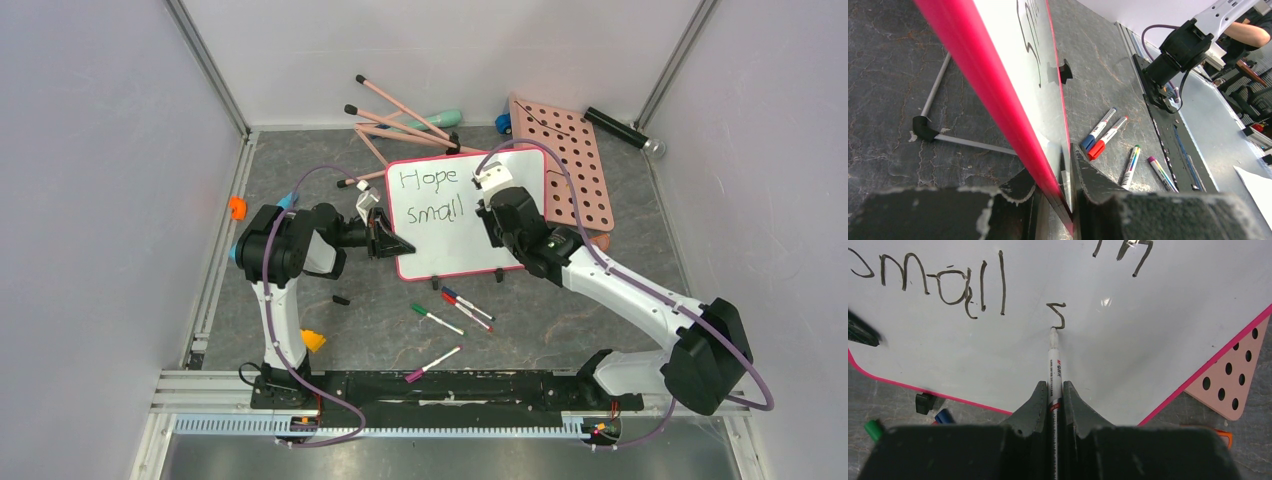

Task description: Write a sentence on the whiteboard

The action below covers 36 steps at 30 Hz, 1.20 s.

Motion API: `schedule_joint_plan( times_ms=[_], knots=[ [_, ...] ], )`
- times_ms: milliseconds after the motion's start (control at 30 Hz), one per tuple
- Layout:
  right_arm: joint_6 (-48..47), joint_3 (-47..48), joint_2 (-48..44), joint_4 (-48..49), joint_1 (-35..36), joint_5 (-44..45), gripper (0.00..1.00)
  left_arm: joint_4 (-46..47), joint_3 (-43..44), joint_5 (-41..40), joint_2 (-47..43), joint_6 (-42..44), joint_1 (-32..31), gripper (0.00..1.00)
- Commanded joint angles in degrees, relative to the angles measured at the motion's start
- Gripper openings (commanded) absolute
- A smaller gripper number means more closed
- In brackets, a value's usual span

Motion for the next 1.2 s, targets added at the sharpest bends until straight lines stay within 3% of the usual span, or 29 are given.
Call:
schedule_joint_plan(
  times_ms=[0,533,1167],
  knots=[
    [-0.01,1.05,-0.49,1.81,-0.38,-3.63,0.0,4.87,0.45,3.28,0.83,5.16,-0.6,0.17],
    [0.08,2.51,-5.02,1.88,-1.84,-1.18,0.0,4.87,0.36,3.33,0.78,5.12,-0.6,0.17],
    [-0.64,3.74,-0.29,2.45,-3.38,0.61,0.0,4.87,0.37,3.26,0.8,5.18,-0.6,0.17]
  ],
)
